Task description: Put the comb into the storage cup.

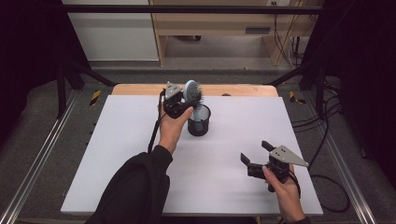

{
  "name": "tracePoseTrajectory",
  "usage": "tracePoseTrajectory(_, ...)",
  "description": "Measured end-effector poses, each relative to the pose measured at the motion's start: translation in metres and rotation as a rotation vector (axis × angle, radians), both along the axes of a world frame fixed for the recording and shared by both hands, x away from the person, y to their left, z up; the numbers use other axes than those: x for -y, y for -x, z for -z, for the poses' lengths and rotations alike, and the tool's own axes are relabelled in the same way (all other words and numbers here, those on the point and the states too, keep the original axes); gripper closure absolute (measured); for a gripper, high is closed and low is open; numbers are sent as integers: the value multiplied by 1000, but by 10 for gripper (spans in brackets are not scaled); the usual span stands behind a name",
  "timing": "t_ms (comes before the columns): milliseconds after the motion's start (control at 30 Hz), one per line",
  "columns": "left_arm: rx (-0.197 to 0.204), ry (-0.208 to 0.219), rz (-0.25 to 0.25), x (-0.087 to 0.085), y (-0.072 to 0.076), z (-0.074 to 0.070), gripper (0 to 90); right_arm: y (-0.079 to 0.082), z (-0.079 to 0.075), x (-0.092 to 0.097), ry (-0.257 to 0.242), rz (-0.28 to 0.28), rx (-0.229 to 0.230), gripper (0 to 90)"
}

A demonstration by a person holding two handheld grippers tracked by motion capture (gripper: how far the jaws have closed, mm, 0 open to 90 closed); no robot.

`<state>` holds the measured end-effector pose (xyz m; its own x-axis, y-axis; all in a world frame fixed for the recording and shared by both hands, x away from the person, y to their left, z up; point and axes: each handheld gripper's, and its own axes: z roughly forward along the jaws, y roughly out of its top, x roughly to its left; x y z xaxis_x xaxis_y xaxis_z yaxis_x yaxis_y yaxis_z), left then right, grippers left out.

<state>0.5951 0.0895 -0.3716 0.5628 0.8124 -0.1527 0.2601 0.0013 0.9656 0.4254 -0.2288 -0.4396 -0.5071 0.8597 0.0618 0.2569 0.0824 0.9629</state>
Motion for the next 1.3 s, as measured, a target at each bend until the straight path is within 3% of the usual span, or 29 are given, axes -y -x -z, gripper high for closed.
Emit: tracePoseTrajectory(1300, -9, 17, 5, -6, -2, 5, 486, 0, 1, -3, 7, -18, -8, 54)
